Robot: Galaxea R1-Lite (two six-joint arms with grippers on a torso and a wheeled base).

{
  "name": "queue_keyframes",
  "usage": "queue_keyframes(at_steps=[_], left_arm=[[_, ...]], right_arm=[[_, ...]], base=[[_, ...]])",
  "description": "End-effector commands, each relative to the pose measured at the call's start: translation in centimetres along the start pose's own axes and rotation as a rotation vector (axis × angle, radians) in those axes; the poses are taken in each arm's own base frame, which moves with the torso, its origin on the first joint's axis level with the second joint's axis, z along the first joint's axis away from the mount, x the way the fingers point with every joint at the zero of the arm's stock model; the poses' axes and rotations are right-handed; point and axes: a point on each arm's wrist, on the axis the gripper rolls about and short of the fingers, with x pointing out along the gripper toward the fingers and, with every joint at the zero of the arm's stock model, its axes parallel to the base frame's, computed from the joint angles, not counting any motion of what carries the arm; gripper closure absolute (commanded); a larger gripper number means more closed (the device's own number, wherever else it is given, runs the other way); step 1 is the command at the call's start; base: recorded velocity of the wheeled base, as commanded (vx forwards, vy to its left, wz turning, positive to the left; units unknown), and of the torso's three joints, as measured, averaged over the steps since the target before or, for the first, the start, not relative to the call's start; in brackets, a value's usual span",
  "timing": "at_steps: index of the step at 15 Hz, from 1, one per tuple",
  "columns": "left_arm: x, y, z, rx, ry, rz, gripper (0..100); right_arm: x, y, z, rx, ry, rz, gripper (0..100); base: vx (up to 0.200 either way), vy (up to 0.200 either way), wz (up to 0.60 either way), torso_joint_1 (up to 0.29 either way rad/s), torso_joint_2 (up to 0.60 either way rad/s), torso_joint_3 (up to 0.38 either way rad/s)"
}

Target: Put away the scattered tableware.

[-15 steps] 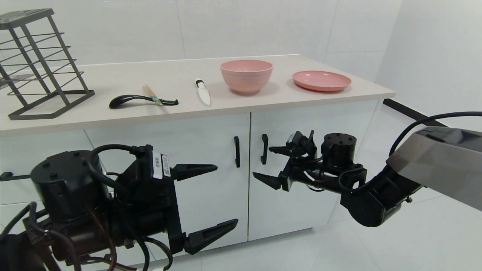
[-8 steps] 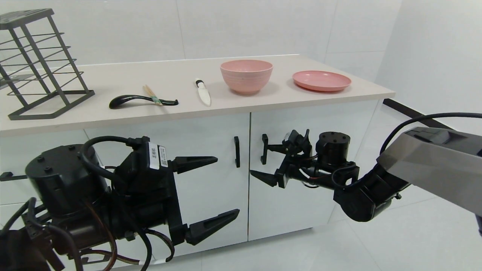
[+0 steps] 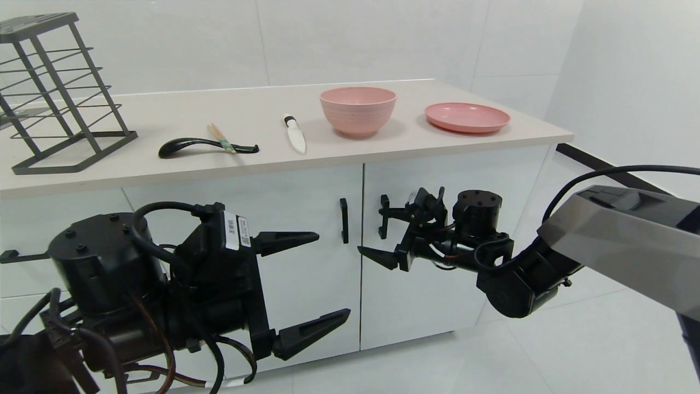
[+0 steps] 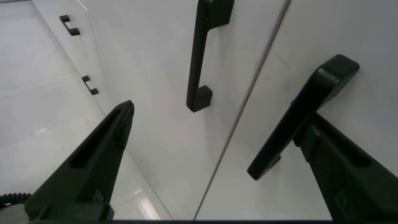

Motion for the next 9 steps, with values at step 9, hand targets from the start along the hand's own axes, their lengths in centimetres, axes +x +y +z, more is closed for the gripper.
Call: queue_keyframes(at_steps=[9], left_arm=[[2.8,2.2,-0.1,-0.035,-0.022,0.058,0]], right_arm=[[-2.2,1.8,0.8,-0.006,-0.024,0.117,0]], base=[[0.000,0.000,0.00,0.000,0.00,0.000]])
